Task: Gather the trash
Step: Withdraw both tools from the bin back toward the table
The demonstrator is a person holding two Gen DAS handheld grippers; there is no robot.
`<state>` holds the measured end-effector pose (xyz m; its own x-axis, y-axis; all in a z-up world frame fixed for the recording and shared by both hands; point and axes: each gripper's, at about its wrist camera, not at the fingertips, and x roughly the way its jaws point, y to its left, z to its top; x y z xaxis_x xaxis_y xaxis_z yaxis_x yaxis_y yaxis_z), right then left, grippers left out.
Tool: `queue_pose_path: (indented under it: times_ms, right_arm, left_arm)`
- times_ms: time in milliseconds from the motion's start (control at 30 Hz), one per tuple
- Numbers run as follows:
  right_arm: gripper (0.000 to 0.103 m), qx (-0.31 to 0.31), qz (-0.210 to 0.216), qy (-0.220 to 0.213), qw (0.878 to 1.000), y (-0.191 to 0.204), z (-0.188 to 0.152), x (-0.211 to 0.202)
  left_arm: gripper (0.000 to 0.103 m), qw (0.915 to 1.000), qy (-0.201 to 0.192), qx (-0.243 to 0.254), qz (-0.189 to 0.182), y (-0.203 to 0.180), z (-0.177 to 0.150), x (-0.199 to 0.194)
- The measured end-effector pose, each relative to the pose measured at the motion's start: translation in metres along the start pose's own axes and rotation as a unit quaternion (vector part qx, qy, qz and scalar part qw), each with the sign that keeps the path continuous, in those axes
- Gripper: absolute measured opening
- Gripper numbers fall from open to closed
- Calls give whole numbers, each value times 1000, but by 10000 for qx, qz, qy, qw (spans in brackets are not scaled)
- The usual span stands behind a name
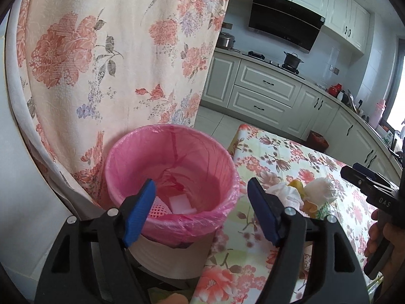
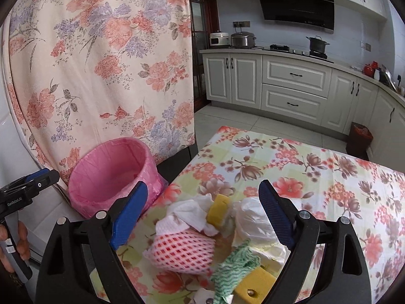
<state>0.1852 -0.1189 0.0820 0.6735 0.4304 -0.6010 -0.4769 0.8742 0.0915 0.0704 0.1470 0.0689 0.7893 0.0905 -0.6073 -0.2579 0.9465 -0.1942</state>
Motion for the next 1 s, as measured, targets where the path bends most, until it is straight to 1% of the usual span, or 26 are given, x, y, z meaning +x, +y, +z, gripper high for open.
queue_pose_path:
  times_ms: [433, 667, 1000]
  right_arm:
    - [84, 465, -344, 11, 9983, -56, -44, -37]
    - [84, 593, -472, 66, 9971, -74, -66, -50]
    - [84, 814, -577, 225, 9948, -97, -94, -55]
  left_arm:
    - [74, 9991, 143, 254, -295, -42, -25, -8]
    - [75, 9977, 247, 414, -470, -62, -35, -7]
    - [75, 9954, 332, 606, -658, -85, -42, -5]
